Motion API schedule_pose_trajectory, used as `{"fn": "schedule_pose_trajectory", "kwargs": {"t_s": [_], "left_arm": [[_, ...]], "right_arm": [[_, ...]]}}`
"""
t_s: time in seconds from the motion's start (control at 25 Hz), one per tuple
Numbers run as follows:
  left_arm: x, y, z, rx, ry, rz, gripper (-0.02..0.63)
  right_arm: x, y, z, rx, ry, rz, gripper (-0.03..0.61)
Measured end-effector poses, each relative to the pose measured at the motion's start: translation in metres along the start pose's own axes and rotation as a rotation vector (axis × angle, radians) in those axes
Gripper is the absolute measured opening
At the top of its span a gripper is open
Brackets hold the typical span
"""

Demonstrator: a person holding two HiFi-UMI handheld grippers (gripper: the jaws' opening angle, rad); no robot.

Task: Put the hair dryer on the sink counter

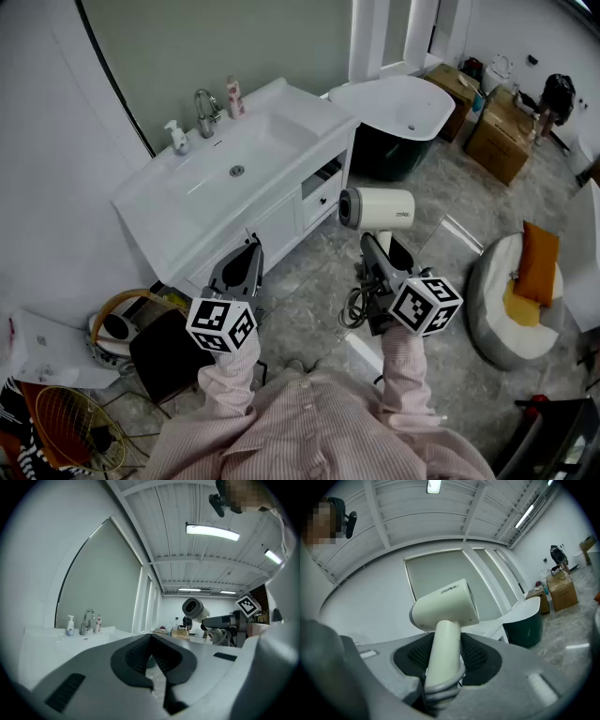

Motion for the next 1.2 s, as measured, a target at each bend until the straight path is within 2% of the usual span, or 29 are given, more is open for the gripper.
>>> {"fn": "schedule_pose_trajectory", "kwargs": {"t_s": [0.72, 1.2], "left_arm": [[0.025, 0.021, -0.028, -0.017, -0.002, 0.016, 0.002], [0.079, 0.037, -0.025, -0.026, 0.005, 0.027, 0.002]], "right_arm": [[0.003, -0.005, -0.030, 0.011, -0.023, 0.010, 0.166], [0.032, -0.011, -0.074, 0.027, -0.013, 0.012, 0.167]]}}
Point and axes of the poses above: the fingertips, and each gripper's own axes: x forward along the fingers, z to its left, y out of its underside, the point moved 5 cm from there along -x, backward along the fingers, and after that the axes turned 11 degrees about -z, right-handed, at the moved point
